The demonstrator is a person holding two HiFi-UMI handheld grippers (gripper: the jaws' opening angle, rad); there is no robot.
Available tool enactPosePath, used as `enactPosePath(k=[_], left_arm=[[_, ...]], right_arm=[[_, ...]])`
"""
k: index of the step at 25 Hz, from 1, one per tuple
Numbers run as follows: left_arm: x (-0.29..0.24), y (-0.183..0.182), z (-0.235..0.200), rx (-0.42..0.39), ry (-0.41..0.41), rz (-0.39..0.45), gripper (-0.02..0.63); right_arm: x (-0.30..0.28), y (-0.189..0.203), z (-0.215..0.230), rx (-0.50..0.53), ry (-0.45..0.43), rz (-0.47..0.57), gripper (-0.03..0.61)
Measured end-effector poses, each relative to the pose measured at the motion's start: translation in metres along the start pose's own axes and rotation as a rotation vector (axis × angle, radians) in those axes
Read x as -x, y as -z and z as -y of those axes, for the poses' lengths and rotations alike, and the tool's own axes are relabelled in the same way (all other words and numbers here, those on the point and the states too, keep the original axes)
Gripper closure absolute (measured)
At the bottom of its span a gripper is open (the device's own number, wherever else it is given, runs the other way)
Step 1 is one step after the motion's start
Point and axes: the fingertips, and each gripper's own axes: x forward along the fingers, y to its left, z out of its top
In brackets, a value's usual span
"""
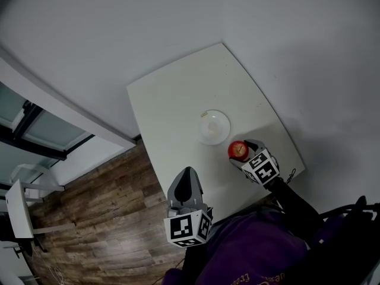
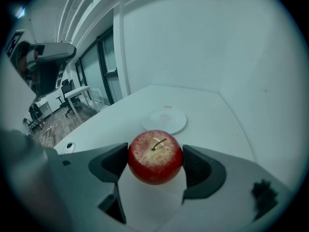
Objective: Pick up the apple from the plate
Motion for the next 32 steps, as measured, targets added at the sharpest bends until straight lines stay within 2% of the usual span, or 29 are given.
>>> enactPosePath(k=[22, 29, 32], left_arm=[[0.001, -0.001, 0.002, -0.019, 0.011, -0.004, 0.607], [0.001, -0.004, 0.005, -0.030, 0.015, 0.004, 0.607], [0.001, -0.004, 0.004, -0.030, 0.014, 0.005, 0.607]], right_arm=[[-0.002, 0.010, -0.013, 0.013, -0.014, 0.007, 0.219], [0.018, -0.007, -0.018, 0.035, -0.026, 0.077, 0.219], [0.038, -0.030, -0.014, 0.027, -0.018, 0.189, 0.221]])
